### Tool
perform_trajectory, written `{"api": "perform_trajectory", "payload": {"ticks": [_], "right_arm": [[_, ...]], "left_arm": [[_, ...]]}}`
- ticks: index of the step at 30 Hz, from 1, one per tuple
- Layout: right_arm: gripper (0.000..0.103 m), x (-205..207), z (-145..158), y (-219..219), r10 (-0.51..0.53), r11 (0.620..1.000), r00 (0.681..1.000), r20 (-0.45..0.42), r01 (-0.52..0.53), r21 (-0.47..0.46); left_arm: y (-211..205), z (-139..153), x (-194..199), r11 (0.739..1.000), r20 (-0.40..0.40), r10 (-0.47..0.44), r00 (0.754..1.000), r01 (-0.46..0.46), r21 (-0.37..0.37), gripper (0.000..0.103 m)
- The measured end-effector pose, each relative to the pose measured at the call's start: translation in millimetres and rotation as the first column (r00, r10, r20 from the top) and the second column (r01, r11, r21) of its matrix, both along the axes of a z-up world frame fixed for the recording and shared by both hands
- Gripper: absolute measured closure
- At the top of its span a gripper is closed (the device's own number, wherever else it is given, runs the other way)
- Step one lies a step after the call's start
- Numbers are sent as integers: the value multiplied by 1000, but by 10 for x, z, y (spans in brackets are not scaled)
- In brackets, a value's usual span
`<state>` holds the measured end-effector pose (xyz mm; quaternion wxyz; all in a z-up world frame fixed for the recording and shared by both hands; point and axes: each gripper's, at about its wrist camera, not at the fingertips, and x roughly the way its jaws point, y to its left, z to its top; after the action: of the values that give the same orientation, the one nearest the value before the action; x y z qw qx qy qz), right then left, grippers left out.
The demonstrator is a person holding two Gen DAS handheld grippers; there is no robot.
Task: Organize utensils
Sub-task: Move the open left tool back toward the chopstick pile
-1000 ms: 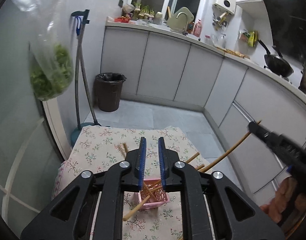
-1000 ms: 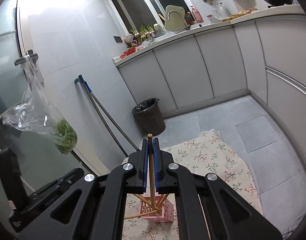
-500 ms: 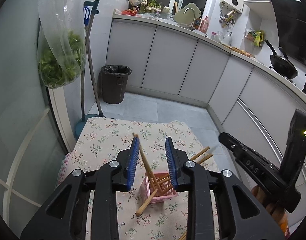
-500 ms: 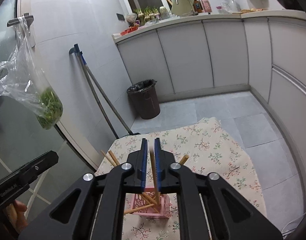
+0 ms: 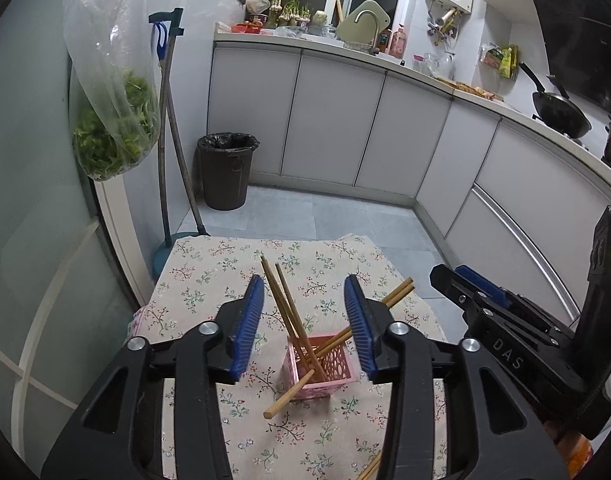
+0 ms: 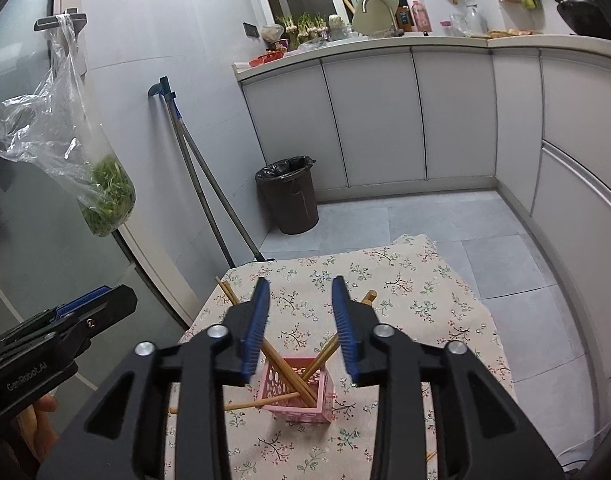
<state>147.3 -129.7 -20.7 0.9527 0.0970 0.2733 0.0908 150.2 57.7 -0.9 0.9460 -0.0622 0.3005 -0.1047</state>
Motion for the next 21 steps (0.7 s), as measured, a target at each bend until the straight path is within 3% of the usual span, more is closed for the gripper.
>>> {"api": "perform_trajectory", "payload": {"ticks": [2, 5, 17, 21], "right_arm": [[65, -42, -1, -15, -4, 1000, 1000, 1, 4, -8], [49, -112, 3, -44, -14, 1000, 1000, 11, 14, -14], [20, -300, -16, -301, -98, 995, 995, 19, 98, -9], [11, -344, -31, -381, -128, 992, 992, 21, 128, -9]], "left_arm": [[-20, -15, -13, 1000, 2, -1, 1000, 1, 11, 56], [-50, -28, -34, 1000, 3, -4, 1000, 4, 20, 52], [-136, -32, -147, 999, 39, -3, 999, 1, 42, 29], [-186, -45, -178, 999, 47, -7, 999, 5, 53, 14]]}}
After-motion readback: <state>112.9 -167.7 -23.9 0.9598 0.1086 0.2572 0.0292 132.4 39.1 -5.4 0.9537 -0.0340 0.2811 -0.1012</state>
